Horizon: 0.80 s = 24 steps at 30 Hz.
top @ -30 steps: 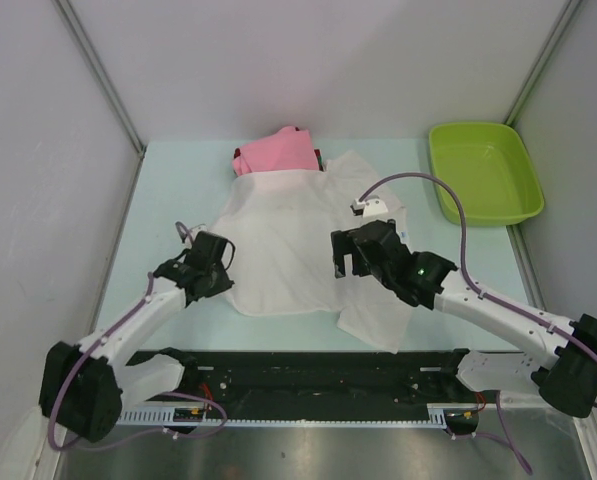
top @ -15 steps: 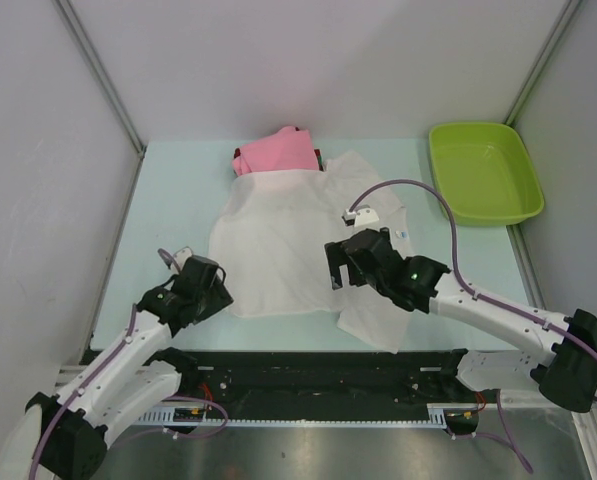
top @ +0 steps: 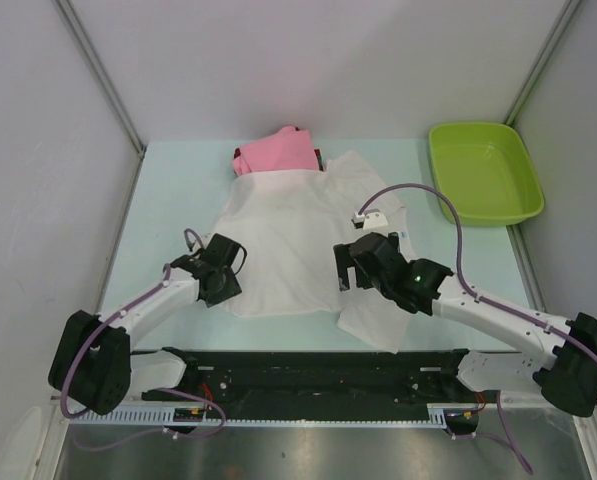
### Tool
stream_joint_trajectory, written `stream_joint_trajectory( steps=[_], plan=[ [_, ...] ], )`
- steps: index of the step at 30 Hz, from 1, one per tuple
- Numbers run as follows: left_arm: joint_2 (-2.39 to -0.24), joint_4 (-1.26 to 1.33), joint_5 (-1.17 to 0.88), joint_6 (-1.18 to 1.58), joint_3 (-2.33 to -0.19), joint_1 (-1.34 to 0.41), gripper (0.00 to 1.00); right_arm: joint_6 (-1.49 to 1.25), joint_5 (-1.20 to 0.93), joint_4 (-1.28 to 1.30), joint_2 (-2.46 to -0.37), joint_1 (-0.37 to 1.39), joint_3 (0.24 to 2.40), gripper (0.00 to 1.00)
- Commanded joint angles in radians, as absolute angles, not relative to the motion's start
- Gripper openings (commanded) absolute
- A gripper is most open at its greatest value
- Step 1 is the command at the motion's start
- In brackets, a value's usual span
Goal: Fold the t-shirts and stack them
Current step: Fold the tshirt
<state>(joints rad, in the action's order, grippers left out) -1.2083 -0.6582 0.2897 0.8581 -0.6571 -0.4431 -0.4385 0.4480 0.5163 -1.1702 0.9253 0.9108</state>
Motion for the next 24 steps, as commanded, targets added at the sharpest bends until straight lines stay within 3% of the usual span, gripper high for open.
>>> stream_joint_trajectory(
  steps=[1,12,24],
  plan=[
    [-1.229,-0.624,0.334,0.833,-0.687,-0.448,0.47,-0.451,0.474,0.508,-1.124,0.913,0.899,0.98],
    [-1.255,-0.608,0.351,0.841,-0.657,-0.44,0.38,-0.449,0.446,0.489,-1.129,0.902,0.879,0.98],
    [-1.292,-0.563,0.31,0.854,-0.62,-0.428,0.38,-0.459,0.442,0.494,-1.104,0.902,0.853,0.98]
  ],
)
